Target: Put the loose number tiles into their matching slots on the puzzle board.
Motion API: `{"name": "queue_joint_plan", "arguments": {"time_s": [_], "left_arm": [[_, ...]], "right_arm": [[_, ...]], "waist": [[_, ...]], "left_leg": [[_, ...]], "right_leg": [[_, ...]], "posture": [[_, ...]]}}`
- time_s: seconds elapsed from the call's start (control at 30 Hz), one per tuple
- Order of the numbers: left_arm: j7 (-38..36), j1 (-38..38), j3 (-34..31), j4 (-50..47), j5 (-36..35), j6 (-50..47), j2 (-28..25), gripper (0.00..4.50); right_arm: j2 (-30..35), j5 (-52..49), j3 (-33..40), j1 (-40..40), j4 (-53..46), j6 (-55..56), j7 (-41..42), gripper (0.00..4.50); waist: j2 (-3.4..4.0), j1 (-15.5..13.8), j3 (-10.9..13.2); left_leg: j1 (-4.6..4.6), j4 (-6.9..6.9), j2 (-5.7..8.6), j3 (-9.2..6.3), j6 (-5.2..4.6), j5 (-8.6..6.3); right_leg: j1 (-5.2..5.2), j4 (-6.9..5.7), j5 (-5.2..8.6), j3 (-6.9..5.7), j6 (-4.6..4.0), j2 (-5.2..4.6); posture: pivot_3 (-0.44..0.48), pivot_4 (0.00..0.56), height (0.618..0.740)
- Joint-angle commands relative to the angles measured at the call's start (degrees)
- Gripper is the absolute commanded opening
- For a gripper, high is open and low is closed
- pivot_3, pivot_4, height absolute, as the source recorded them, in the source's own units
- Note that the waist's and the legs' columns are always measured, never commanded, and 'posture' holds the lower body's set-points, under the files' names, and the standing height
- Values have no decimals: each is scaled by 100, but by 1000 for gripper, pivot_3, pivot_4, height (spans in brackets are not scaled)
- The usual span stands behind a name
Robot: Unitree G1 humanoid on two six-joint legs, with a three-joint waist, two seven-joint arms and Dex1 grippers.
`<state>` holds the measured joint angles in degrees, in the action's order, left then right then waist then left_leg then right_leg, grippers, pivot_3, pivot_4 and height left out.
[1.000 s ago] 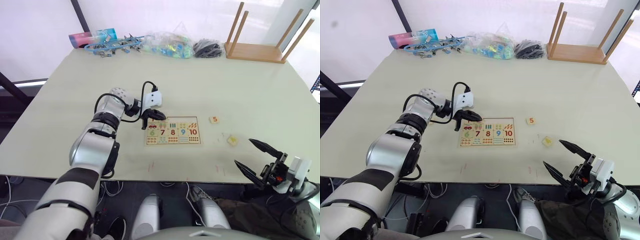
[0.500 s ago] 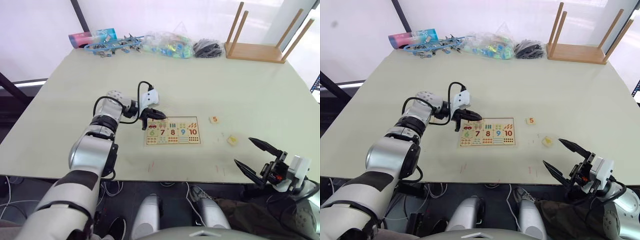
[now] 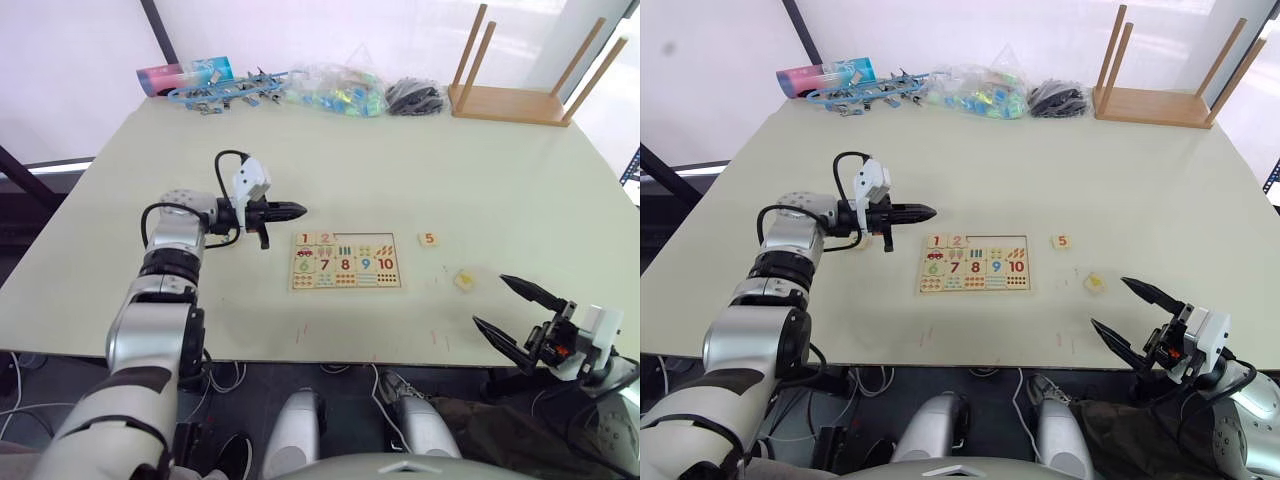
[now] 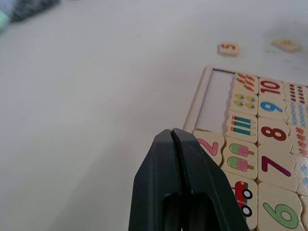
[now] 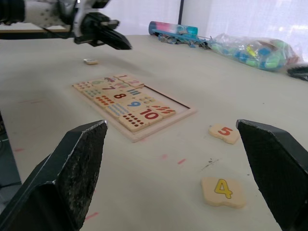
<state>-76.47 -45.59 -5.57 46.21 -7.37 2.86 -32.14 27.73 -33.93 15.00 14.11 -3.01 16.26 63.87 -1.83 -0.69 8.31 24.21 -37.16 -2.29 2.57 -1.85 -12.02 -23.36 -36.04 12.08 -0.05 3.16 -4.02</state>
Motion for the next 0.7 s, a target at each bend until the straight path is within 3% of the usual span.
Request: {"name": "queue_joint_plan", "arguments": {"time_s": [0.03,0.07,0.2,0.37,0.47,0.7], "left_arm": [[347,728,-435,-1532,-604,-608,-200,22],[436,945,-491,-1845,-717,-781,-220,22],[845,2162,-844,-3118,-1036,-1183,-386,902],[1260,3358,-1352,-4050,-1396,-1306,-520,3347],[1453,4011,-1663,-4460,-1591,-1385,-577,4410],[1864,5194,-2285,-5050,-1903,-1480,-554,4410]], "right_arm": [[93,-127,269,18,48,-158,-113,4500],[105,-130,286,21,63,-181,-112,4500],[171,-46,394,72,137,-325,-247,4500],[209,40,544,120,238,-361,-430,4500],[219,33,615,183,274,-417,-462,4500],[274,-229,822,404,280,-714,-328,4500]], "waist": [[0,-21,0],[1,-22,0],[6,-5,-3],[6,-13,-3],[8,-14,-3],[14,-16,-5]], "left_leg": [[0,0,0,1,0,0],[0,0,1,-1,0,0],[-8,2,-7,4,-1,-2],[-18,8,-13,4,-1,-2],[-24,12,-19,2,-1,-3],[-36,23,-22,-7,-3,-8]], "right_leg": [[0,2,1,0,-1,-1],[1,1,1,-1,-1,-2],[4,1,1,3,-2,-5],[6,1,2,6,-4,-7],[8,3,2,10,-4,-11],[7,10,3,15,-4,-20]], "posture": [[0,150,740],[0,150,740],[0,150,740],[0,150,740],[0,150,740],[0,150,740]]}}
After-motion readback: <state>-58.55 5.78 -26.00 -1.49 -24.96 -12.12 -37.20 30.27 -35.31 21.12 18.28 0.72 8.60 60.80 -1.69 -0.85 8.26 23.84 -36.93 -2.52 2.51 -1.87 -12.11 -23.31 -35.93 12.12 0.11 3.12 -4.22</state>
